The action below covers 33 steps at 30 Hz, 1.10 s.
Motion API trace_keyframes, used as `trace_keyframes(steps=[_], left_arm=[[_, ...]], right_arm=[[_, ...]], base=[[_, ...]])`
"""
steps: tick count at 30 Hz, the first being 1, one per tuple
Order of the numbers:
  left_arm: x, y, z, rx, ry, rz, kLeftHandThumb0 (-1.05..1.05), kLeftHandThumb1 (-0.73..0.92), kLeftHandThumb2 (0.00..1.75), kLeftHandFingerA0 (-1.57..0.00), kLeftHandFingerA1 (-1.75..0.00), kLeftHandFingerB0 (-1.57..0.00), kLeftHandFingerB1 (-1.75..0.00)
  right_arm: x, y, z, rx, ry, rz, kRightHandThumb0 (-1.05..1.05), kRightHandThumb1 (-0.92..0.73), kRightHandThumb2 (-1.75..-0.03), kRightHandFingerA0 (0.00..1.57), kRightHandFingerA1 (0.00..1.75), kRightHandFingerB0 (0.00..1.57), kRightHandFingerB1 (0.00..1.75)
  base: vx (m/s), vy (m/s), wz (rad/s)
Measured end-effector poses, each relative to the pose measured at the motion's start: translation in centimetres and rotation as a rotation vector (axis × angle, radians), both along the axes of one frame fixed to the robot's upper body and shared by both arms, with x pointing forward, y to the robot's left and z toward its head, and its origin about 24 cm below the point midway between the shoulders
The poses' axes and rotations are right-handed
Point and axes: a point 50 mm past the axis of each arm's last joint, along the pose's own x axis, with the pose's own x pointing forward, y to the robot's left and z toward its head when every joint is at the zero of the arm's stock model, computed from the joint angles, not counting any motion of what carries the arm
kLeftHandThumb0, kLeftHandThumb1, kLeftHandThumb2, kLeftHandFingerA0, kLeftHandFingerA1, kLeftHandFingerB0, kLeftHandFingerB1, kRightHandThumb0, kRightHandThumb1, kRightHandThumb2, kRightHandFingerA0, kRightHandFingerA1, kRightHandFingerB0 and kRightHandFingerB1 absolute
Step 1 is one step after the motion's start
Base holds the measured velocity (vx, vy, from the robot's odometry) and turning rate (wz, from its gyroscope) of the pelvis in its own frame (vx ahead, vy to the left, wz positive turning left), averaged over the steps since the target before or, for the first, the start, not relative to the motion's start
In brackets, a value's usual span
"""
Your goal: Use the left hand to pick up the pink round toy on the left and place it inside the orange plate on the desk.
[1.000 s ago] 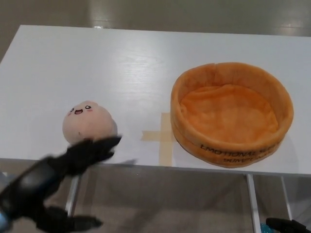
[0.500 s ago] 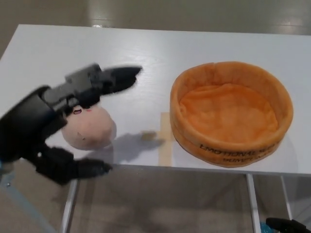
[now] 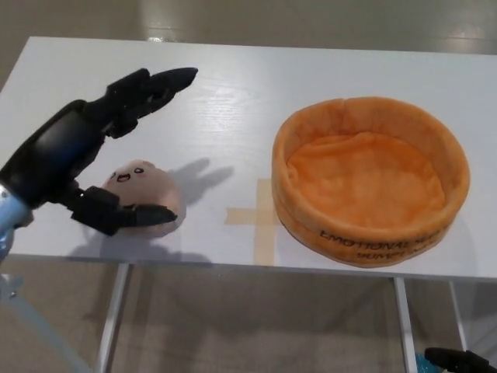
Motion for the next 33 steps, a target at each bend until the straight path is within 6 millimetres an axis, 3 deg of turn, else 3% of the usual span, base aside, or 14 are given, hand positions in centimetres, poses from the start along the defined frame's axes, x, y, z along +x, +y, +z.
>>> trace_keyframes(steps=[1, 2, 12, 13, 14, 16, 19, 20, 21, 28, 30, 31, 32, 33], left_arm=[[0.4, 0.0, -0.4, 0.018, 0.013, 0.016, -0.14, 0.40, 0.52, 0.00, -0.06, -0.03, -0.25], [0.6, 0.0, -0.5, 0.029, 0.018, 0.023, -0.23, 0.23, 0.59, 0.00, -0.09, 0.00, -0.21], [2.3, -0.1, -3.7, 0.220, 0.118, 0.102, -0.30, 0.25, 0.61, 0.00, -0.12, -0.03, -0.24], [2.5, 0.0, -4.4, 0.254, 0.136, 0.118, -0.31, 0.26, 0.65, 0.00, -0.17, 0.00, -0.27], [2.6, 0.0, -4.5, 0.263, 0.139, 0.122, -0.27, 0.45, 0.55, 0.00, -0.12, -0.04, -0.24], [2.8, 0.1, -5.4, 0.317, 0.156, 0.145, -0.30, 0.39, 0.67, 0.00, -0.13, -0.04, -0.26], [3.0, 0.2, -6.1, 0.371, 0.160, 0.166, -0.29, 0.41, 0.67, 0.00, -0.15, -0.05, -0.28], [3.0, 0.2, -6.3, 0.386, 0.158, 0.172, -0.24, 0.50, 0.55, 0.00, -0.24, -0.08, -0.26], [3.1, 0.3, -6.5, 0.407, 0.153, 0.180, -0.24, 0.47, 0.65, -0.03, -0.18, -0.08, -0.31], [3.4, 0.5, -7.7, 0.498, 0.113, 0.213, -0.20, 0.58, 0.58, -0.10, -0.27, -0.15, -0.29], [3.5, 0.6, -8.0, 0.523, 0.093, 0.221, -0.27, 0.79, 0.64, -0.54, -0.40, -0.45, -0.34], [3.5, 0.6, -8.1, 0.531, 0.085, 0.225, -0.27, 0.79, 0.64, -0.54, -0.40, -0.45, -0.34], [3.5, 0.6, -8.1, 0.532, 0.083, 0.226, -0.19, 0.80, 0.64, -1.01, -0.57, -0.83, -0.53], [3.6, 0.7, -8.1, 0.548, 0.058, 0.237, -0.19, 0.80, 0.64, -1.01, -0.57, -0.83, -0.53]], right_arm=[[0.0, 0.0, 0.0, 0.000, -0.001, 0.000, -0.08, -0.29, -0.84, 0.47, 0.90, 0.59, 0.74], [0.0, 0.0, 0.0, 0.000, -0.001, 0.000, -0.04, -0.26, -0.93, 0.57, 0.80, 0.58, 0.76], [0.0, 0.0, 0.0, 0.000, -0.002, 0.000, -0.09, -0.28, -0.92, 0.53, 0.77, 0.56, 0.74], [0.0, 0.0, 0.0, 0.001, -0.002, -0.001, -0.08, -0.26, -0.92, 0.53, 0.77, 0.57, 0.75], [0.0, 0.0, 0.0, 0.001, -0.002, -0.001, -0.07, -0.28, -0.92, 0.51, 0.76, 0.55, 0.74], [0.1, 0.0, 0.0, 0.001, -0.002, -0.001, -0.05, -0.27, -0.92, 0.52, 0.76, 0.58, 0.75], [0.1, 0.0, 0.0, 0.001, -0.002, -0.001, -0.06, -0.26, -0.92, 0.51, 0.76, 0.58, 0.76], [0.1, 0.0, 0.0, 0.001, -0.002, -0.001, -0.09, -0.27, -0.92, 0.49, 0.75, 0.59, 0.76], [0.1, 0.0, 0.0, 0.001, -0.002, -0.001, -0.13, -0.32, -0.81, 0.47, 0.85, 0.63, 0.74], [0.1, 0.0, 0.0, -0.002, -0.002, -0.001, -0.15, -0.32, -0.80, 0.47, 0.85, 0.63, 0.72], [0.1, 0.0, 0.0, -0.002, -0.002, -0.002, -0.09, -0.28, -0.92, 0.50, 0.75, 0.59, 0.75], [0.1, 0.0, 0.0, -0.002, -0.002, -0.001, -0.09, -0.28, -0.92, 0.50, 0.75, 0.59, 0.75], [0.1, 0.0, 0.0, -0.002, -0.002, -0.001, -0.12, -0.26, -0.92, 0.59, 0.80, 0.61, 0.77], [0.1, 0.0, 0.0, -0.002, -0.002, -0.001, -0.12, -0.26, -0.92, 0.59, 0.80, 0.61, 0.77]], base=[[0.00, 0.000, 0.00], [0.00, 0.000, 0.00], [0.00, 0.000, 0.00], [0.00, 0.000, 0.00], [0.00, 0.000, 0.00], [0.00, 0.000, 0.00], [0.00, 0.000, 0.00], [0.00, 0.000, 0.00], [0.00, 0.000, 0.00], [0.00, 0.000, 0.00], [0.00, 0.000, 0.00], [0.00, 0.000, 0.00], [0.00, 0.000, 0.00], [0.00, 0.000, 0.00]])
